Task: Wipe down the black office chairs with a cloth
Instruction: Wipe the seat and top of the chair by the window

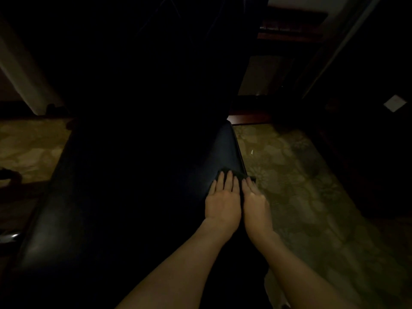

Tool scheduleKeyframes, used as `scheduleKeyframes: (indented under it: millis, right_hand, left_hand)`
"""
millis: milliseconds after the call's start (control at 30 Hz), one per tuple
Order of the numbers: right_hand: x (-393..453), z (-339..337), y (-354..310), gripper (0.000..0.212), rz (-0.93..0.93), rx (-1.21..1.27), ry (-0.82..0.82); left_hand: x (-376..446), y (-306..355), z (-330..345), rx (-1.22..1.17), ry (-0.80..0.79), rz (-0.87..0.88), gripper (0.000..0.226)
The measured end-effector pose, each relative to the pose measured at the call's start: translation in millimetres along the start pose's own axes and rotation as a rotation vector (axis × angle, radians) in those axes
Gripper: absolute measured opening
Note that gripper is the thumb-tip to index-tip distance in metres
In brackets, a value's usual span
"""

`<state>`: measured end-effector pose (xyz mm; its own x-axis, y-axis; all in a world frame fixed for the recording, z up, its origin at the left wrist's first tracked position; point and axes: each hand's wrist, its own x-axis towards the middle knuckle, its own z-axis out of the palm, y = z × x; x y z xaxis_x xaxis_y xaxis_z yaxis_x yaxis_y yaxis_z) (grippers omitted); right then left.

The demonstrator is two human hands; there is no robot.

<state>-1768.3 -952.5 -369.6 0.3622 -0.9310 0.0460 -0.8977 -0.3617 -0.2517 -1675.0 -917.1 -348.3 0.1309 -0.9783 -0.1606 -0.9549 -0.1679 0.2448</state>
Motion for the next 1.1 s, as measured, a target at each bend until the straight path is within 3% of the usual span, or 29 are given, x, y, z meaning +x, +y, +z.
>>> scheduleKeyframes:
  millis: [333,800,1100]
  right_hand:
    - [-55.0,10.8,-60.1,0.061,-0.202,-0.047,0.056]
    - [-156.6,19.4,-172.9,0.07,-0.4,-0.046,-0.006]
    - [-133.0,42.1,-202.4,0.07,-0.344,-0.073,-0.031]
  left_hand:
    - [-83.5,-38.2,7.5,0.015,0.057,-0.141,0.06]
    - [-217.0,-112.4,-6.9,0.01,0.05,-0.319,0.065]
    - [-202.5,-147.2,-19.7,0.057,0.058,-0.316,0.06]
